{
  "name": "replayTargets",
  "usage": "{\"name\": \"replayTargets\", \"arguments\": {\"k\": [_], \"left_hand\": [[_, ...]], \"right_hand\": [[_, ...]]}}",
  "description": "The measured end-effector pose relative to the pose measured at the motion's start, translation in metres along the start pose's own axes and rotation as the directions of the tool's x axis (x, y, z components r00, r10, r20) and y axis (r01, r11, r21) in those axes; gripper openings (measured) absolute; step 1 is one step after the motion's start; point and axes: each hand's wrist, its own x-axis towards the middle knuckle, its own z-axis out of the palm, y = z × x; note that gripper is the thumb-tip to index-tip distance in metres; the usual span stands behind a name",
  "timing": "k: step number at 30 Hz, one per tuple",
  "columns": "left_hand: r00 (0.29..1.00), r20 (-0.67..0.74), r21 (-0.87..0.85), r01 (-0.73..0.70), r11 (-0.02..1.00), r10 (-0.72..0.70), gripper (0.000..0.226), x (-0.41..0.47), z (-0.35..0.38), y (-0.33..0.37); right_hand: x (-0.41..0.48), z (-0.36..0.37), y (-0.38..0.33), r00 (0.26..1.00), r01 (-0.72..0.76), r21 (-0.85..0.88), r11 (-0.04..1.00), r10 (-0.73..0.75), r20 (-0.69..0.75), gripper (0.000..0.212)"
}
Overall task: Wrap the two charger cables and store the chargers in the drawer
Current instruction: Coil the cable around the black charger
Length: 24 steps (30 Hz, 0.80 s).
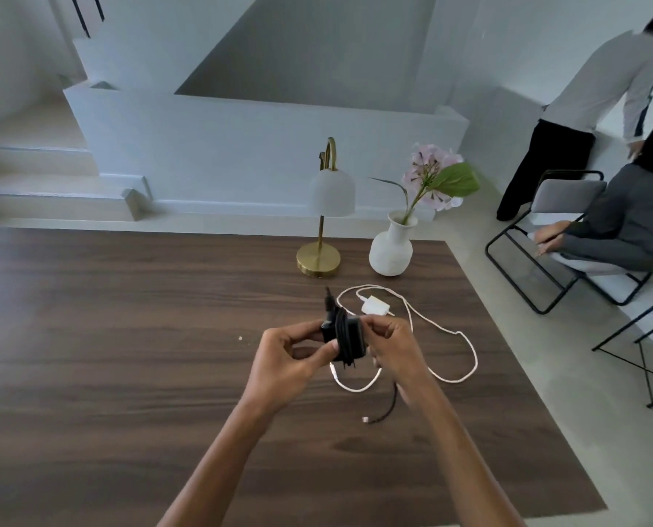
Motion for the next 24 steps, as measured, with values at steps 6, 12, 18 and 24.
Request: {"name": "replayTargets", "arguments": {"k": [6,12,18,24], "left_hand": [[0.978,-0.206,-0.024,0.012,1.000,-0.016,0.024,-0.027,0.016,-0.002],[0.954,-0.287,0.177,-0.034,0.984,0.085,0.026,-0.056,0.032,-0.005],[0.962,-0.063,0.571,-0.183,0.801,0.264,0.026,-0.083,0.037,-0.020],[0.971,0.016,0.621,-0.197,0.758,0.239,0.028,-0.099,0.035,-0.029]], "right_hand": [[-0.061,0.001,0.013,0.986,0.135,-0.240,0.961,-0.107,0.125,0.022],[-0.108,-0.011,0.001,0.981,0.181,-0.537,0.824,-0.114,0.156,0.019],[-0.137,-0.030,-0.031,0.986,0.152,-0.762,0.629,-0.046,0.158,0.020],[-0.143,-0.047,-0.053,0.977,0.201,-0.826,0.527,-0.049,0.206,0.018]]}}
